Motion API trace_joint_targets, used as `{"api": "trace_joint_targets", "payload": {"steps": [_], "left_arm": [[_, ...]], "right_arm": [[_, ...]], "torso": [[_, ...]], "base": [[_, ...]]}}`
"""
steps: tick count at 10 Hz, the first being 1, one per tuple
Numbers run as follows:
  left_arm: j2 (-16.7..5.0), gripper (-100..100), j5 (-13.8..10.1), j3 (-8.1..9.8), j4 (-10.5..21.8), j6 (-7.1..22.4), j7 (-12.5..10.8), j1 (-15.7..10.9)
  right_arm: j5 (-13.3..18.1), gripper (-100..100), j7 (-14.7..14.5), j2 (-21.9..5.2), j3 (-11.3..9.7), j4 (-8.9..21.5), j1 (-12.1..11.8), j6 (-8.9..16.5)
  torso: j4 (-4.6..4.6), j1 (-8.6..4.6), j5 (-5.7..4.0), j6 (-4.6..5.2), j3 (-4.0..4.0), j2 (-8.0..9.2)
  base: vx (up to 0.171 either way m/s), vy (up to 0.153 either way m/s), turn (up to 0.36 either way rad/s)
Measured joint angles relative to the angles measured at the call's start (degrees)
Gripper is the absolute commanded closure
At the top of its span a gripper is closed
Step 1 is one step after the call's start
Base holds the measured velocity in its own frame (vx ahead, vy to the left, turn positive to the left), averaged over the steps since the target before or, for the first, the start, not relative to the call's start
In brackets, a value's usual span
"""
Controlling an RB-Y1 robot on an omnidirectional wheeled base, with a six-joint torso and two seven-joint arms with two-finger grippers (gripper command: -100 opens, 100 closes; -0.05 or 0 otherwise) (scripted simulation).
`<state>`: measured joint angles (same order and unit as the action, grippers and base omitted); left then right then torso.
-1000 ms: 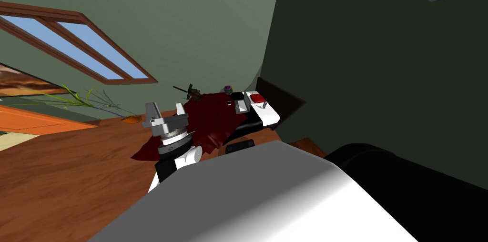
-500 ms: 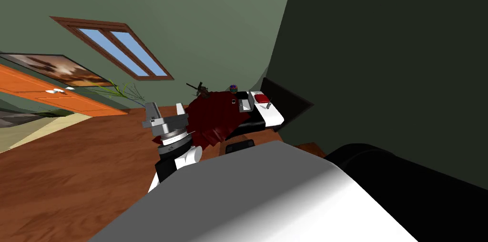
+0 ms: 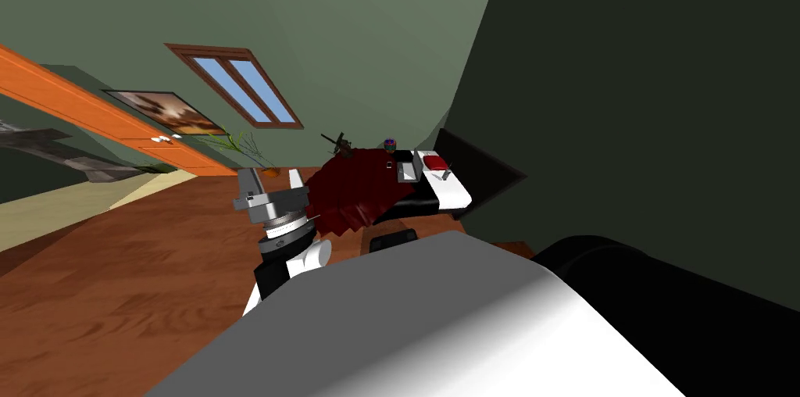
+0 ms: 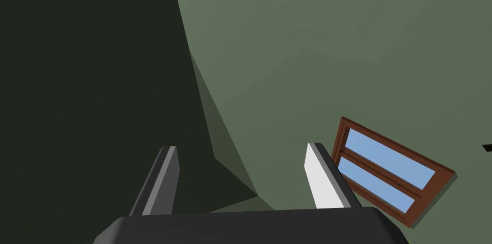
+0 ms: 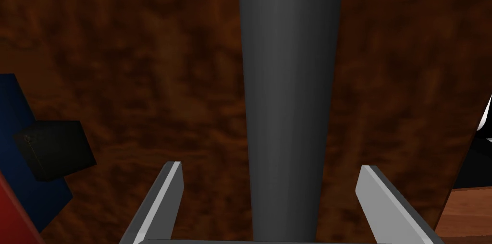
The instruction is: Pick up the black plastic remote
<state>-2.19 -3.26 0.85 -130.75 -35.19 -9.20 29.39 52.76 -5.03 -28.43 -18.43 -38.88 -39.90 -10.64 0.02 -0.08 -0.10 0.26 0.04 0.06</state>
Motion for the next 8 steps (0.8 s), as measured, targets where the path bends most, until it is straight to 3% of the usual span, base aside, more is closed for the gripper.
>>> {"api": "trace_joint_targets", "payload": {"steps": [4,5,6,8], "left_arm": [[0.00,0,0.00,0.00,0.00,0.00,0.00,0.00],[0.00,0,0.00,0.00,0.00,0.00,0.00,0.00],[0.00,0,0.00,0.00,0.00,0.00,0.00,0.00],[-0.01,0,0.00,0.01,0.00,-0.01,0.00,0.03]], "right_arm": [[0.02,100,-0.07,0.07,-0.09,-0.07,-0.02,-0.11],[0.01,0,-0.06,0.08,-0.09,-0.08,-0.01,-0.12],[0.01,100,-0.06,0.08,-0.09,-0.08,-0.01,-0.12],[-2.90,100,-2.93,-1.62,-2.16,-0.21,0.43,-0.18]], "torso": [[0.01,-0.28,-0.07,0.01,0.01,0.00],[0.01,-0.28,-0.06,0.01,0.00,0.00],[0.01,-0.28,-0.06,0.01,0.00,0.00],[-0.08,-0.37,-0.07,0.11,-0.20,-0.35]], "base": [[0.000,0.002,0.000],[0.000,0.000,0.000],[0.063,-0.015,-0.297],[0.106,-0.027,-0.298]]}}
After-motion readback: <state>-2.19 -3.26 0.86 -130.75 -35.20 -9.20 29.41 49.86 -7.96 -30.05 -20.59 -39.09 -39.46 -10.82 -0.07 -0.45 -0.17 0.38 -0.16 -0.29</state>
